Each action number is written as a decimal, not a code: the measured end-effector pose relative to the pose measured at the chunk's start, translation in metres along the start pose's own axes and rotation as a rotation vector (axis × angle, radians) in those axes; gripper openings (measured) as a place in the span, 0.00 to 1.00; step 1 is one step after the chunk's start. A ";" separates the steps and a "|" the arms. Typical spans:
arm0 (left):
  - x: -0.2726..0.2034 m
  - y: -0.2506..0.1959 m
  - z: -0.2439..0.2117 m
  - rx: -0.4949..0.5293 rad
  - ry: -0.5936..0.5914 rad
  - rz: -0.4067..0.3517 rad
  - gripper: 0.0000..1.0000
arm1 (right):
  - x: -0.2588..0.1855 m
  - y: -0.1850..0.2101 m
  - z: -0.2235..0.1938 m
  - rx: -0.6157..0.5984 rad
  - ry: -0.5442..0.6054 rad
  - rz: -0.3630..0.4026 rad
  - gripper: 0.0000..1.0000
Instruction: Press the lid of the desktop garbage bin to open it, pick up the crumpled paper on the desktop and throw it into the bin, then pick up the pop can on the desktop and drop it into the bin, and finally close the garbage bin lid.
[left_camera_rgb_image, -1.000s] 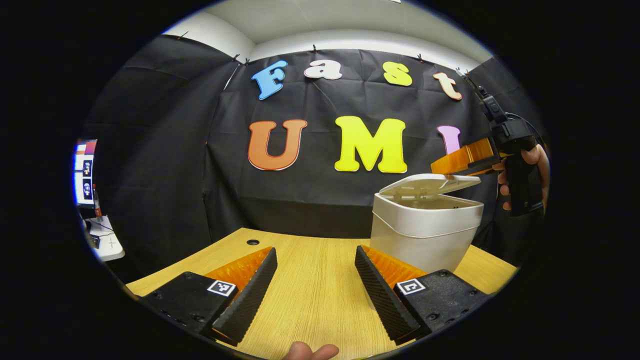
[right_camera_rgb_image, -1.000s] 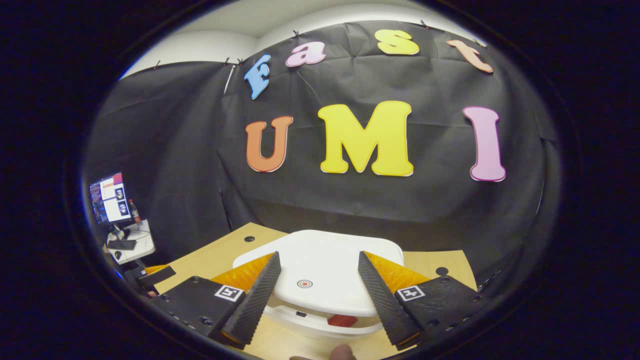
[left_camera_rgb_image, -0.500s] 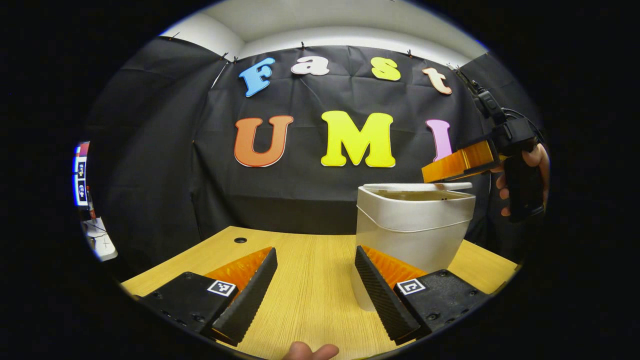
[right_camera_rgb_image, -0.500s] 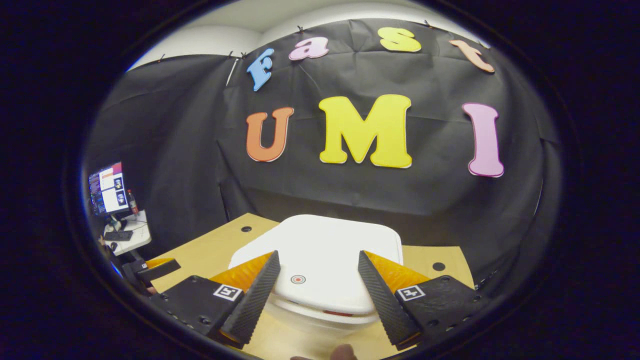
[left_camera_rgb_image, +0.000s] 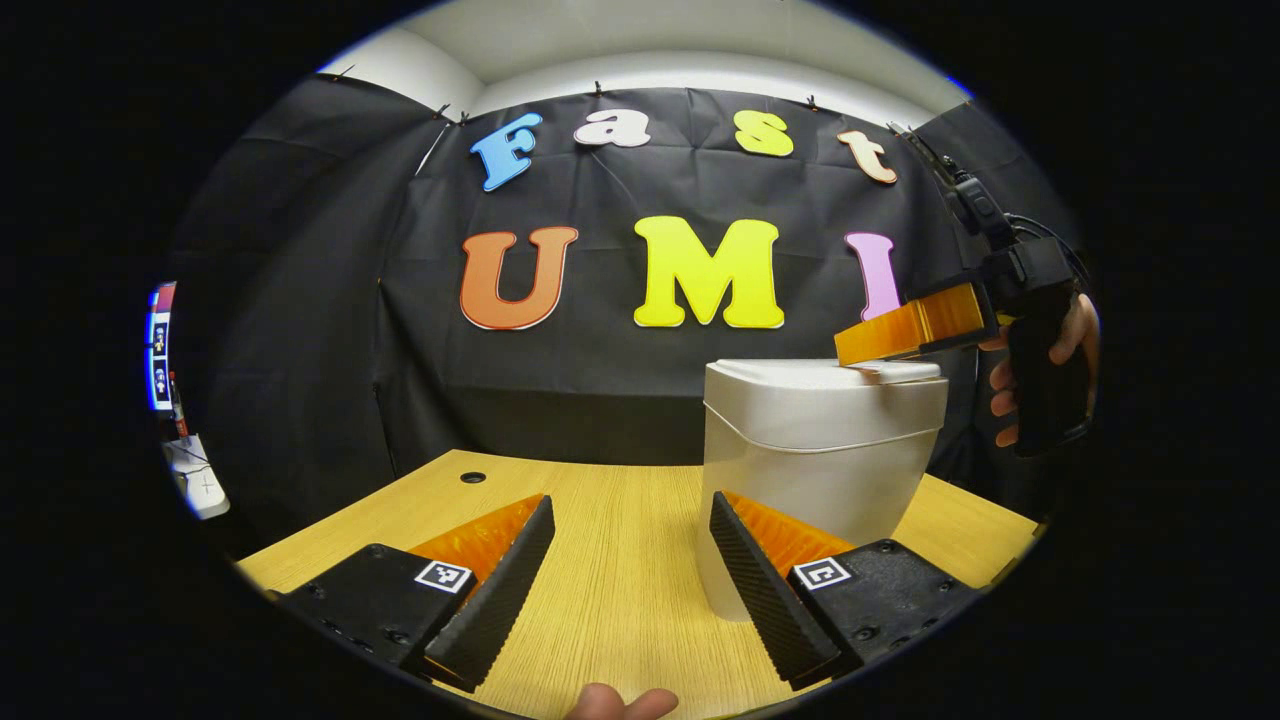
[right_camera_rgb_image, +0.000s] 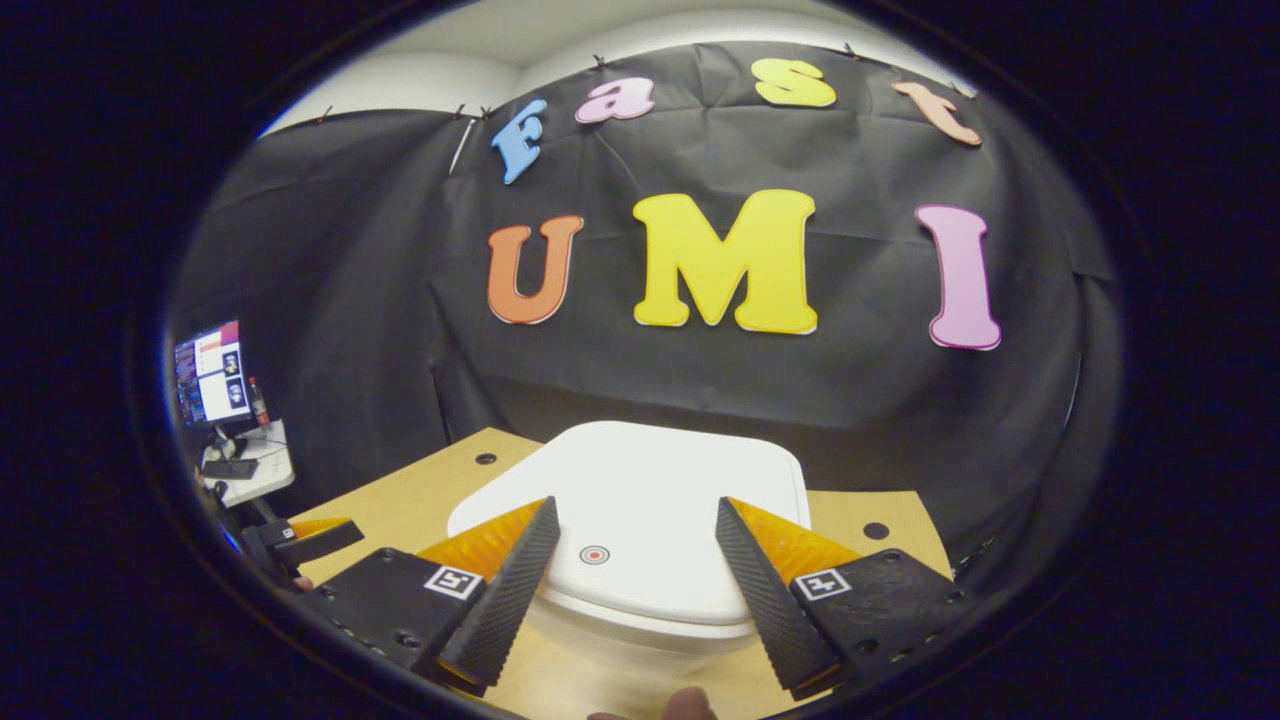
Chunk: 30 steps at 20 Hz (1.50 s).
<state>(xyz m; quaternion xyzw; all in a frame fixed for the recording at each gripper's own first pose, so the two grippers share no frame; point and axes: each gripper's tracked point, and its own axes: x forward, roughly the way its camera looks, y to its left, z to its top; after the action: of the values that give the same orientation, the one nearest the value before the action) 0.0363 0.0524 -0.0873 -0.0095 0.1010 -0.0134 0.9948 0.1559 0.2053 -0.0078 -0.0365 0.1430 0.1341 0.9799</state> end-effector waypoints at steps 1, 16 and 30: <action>0.001 0.000 -0.001 0.005 -0.001 0.004 1.00 | 0.000 0.000 -0.002 0.001 -0.008 0.000 0.98; 0.012 -0.014 -0.009 -0.084 -0.027 -0.059 1.00 | -0.008 0.000 0.000 -0.057 -0.189 -0.074 0.98; -0.004 -0.041 0.025 -0.029 -0.079 -0.018 0.98 | -0.096 -0.043 0.017 -0.033 -0.481 -0.162 0.95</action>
<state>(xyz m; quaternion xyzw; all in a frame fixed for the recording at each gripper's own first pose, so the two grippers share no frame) 0.0361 0.0116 -0.0613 -0.0251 0.0615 -0.0206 0.9976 0.0839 0.1417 0.0375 -0.0309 -0.0997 0.0624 0.9926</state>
